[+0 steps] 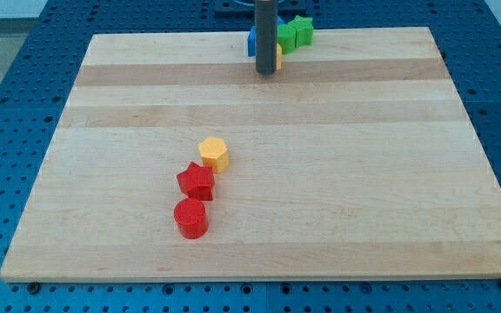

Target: Place yellow hexagon to the right of yellow heart

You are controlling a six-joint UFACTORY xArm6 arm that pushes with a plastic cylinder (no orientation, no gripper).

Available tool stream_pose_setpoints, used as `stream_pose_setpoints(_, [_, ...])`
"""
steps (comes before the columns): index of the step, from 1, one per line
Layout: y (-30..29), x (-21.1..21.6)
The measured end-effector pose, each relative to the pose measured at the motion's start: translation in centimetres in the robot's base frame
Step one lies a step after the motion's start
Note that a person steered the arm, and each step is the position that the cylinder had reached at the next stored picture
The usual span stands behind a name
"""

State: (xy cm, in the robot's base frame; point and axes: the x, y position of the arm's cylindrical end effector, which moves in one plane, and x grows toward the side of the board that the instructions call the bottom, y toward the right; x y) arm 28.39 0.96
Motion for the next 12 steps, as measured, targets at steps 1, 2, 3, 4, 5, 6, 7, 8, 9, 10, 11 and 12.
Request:
stream_pose_setpoints(1, [0.1, -0.6])
stream_pose_setpoints(2, [-0.1, -0.5])
stream_pose_setpoints(3, [-4.8, 4.2])
stream_pose_setpoints(4, [-12.8, 6.5])
stream_pose_setpoints(5, [-18.0, 14.1])
stream_pose_setpoints(6, [-18.5, 19.5])
stream_pose_setpoints(7, [-12.9, 19.8])
stream_pose_setpoints(8, [-6.6, 20.6])
stream_pose_setpoints(9, [-2.4, 18.0])
stream_pose_setpoints(10, [-0.9, 11.9])
stream_pose_setpoints(11, [-1.0, 10.3])
stream_pose_setpoints(12, [-5.3, 13.6])
